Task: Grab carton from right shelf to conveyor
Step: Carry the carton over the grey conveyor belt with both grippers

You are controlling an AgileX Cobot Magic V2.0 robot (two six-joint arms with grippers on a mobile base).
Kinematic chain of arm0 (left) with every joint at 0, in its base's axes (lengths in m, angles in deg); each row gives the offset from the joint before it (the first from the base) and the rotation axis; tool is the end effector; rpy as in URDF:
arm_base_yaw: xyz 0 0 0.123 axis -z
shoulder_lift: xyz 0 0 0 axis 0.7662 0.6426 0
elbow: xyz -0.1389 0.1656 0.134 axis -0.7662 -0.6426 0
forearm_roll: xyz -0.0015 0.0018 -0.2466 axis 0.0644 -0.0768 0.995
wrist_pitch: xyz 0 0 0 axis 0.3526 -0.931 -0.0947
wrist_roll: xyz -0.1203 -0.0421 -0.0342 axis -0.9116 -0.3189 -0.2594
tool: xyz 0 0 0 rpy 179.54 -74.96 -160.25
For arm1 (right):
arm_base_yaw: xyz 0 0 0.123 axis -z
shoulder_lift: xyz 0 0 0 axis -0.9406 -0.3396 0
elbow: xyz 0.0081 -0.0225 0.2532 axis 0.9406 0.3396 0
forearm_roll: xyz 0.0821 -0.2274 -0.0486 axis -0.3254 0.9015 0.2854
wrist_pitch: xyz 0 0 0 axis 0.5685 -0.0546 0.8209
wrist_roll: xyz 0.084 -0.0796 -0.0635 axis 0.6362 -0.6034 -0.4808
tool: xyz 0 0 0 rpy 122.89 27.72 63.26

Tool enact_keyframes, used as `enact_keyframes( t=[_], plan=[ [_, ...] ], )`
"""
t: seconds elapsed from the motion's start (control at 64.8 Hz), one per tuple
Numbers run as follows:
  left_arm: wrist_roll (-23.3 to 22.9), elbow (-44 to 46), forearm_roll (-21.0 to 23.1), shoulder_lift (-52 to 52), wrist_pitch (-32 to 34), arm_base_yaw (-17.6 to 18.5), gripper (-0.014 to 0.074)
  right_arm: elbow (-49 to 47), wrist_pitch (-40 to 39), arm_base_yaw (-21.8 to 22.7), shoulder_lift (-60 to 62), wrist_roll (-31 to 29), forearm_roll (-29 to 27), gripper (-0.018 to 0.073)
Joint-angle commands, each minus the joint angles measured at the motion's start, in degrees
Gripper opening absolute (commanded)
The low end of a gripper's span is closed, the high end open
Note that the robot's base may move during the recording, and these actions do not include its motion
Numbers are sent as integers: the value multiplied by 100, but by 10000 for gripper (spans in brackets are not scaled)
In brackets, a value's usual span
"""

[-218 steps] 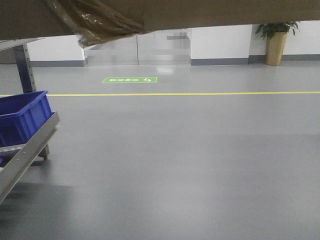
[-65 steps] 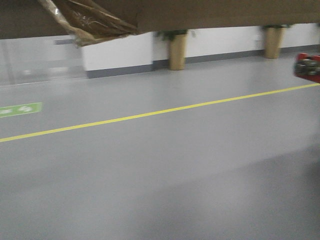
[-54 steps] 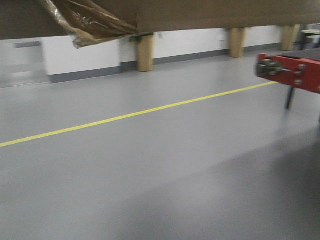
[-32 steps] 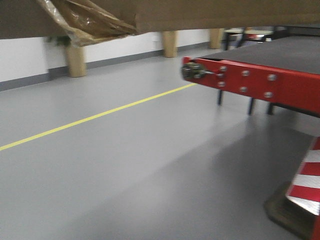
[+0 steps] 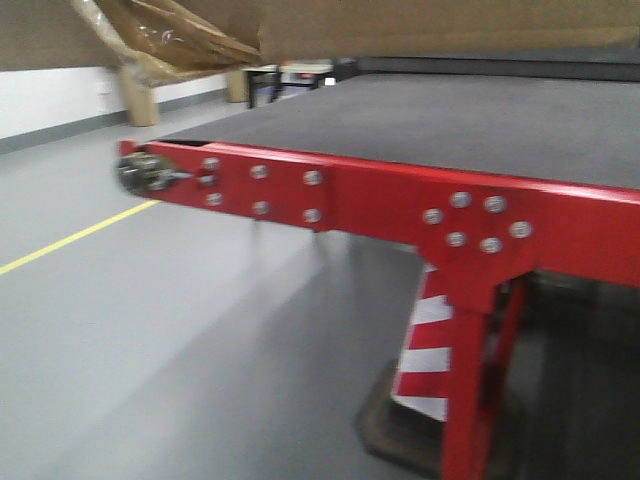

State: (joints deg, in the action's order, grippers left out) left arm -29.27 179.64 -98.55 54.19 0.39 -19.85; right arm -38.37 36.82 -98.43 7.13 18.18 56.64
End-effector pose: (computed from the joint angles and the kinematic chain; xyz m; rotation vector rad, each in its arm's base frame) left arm 0.2662 -0.0870 0.4405 0.0593 2.1973 0.0897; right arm 0.2656 0.1482 0.4394 -0.4151 2.1735 0.3920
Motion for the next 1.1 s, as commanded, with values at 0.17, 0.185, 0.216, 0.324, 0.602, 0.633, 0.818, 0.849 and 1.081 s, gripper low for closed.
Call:
enact_keyframes(
  t=[0.17, 0.185, 0.216, 0.324, 0.602, 0.633, 0.818, 0.849, 1.081],
  plan=[
    [76, 41, -327, -29, 265, 49, -8, -36, -338, -57, 69, -68, -258, -66],
    [76, 41, -327, -29, 265, 49, -8, -36, -338, -57, 69, -68, -258, -66],
    [76, 41, -357, -29, 265, 49, -8, -36, -338, -57, 69, -68, -258, -66],
    [76, 41, -467, -29, 265, 49, -8, -36, -338, -57, 69, -68, -258, -66],
    [76, 41, -669, -29, 265, 49, -8, -36, -338, -57, 69, -68, -258, -66],
    [76, 41, -669, -29, 265, 49, -8, -36, -338, -57, 69, -68, -258, -66],
    [76, 41, -669, -29, 265, 49, -8, -36, -338, -57, 69, -68, -258, -66],
    [76, 41, -669, -29, 265, 49, -8, -36, -338, -57, 69, -68, -258, -66],
    [76, 41, -669, -29, 265, 49, -8, -36, -338, -57, 69, -68, -258, -66]
  ],
)
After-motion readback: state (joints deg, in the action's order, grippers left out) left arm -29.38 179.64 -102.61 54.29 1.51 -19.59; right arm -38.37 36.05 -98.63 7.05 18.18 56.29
